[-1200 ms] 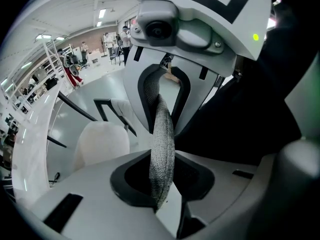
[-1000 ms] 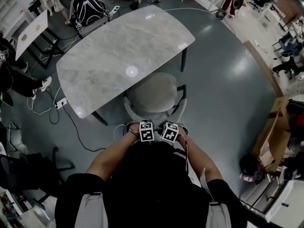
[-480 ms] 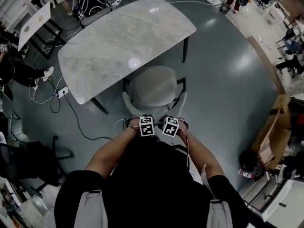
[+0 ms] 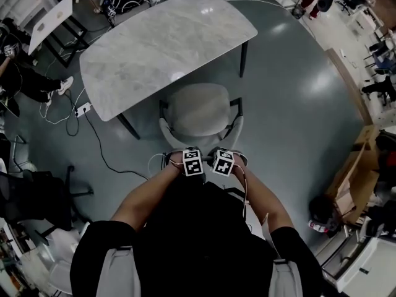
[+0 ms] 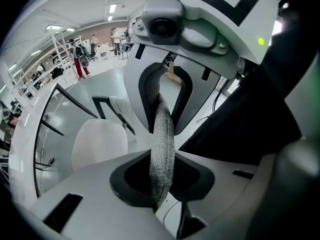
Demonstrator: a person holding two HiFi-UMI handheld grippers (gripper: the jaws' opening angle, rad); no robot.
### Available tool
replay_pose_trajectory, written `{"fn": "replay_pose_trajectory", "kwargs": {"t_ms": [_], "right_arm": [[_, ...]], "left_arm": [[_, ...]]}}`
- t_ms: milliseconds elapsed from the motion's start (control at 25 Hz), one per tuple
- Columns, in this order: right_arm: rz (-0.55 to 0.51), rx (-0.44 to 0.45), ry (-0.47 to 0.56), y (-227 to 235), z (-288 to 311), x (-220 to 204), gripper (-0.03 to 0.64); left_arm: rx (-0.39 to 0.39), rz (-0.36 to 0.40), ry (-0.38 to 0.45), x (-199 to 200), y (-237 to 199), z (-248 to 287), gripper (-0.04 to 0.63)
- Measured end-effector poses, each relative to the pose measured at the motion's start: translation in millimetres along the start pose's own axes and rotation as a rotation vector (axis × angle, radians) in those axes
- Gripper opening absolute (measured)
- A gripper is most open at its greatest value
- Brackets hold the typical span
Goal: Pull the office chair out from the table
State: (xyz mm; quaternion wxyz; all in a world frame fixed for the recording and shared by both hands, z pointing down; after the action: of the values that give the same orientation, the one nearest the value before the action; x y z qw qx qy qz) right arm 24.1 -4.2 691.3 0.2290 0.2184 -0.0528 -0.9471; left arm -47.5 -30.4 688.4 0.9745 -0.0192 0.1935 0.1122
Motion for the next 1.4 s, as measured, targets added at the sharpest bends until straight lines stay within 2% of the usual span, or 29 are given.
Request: {"fn": "replay_pose_trajectory", "kwargs": {"t_ms": [800, 1200, 1400], "right_arm": [[-0.079, 0.029, -0.036, -39, -17, -55, 0.107], [-0.215, 0.107, -0.059, -38, -48, -114, 0.107], [-0.266, 0.135, -0.076, -40, -54, -132, 0.107]], "left_arm": [[0.001, -0.095, 0.0, 45, 55, 16, 0.092], [0.044, -0.238, 0.016, 106, 77, 37, 0.095], [0.07, -0.278, 0.013, 124, 88, 45, 0.095]]}}
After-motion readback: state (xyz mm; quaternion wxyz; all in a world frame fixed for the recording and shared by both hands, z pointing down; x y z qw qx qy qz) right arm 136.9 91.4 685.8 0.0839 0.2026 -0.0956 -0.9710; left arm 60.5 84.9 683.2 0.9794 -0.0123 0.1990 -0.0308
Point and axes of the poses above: the fingertips, and each gripper's own axes: z forward along the fingers, y to its right, x out of its top, the point moved 9 cm from there along -z, backward along the fingers, and after that the axes turned 6 degrees about x, right-handed, at the moved point
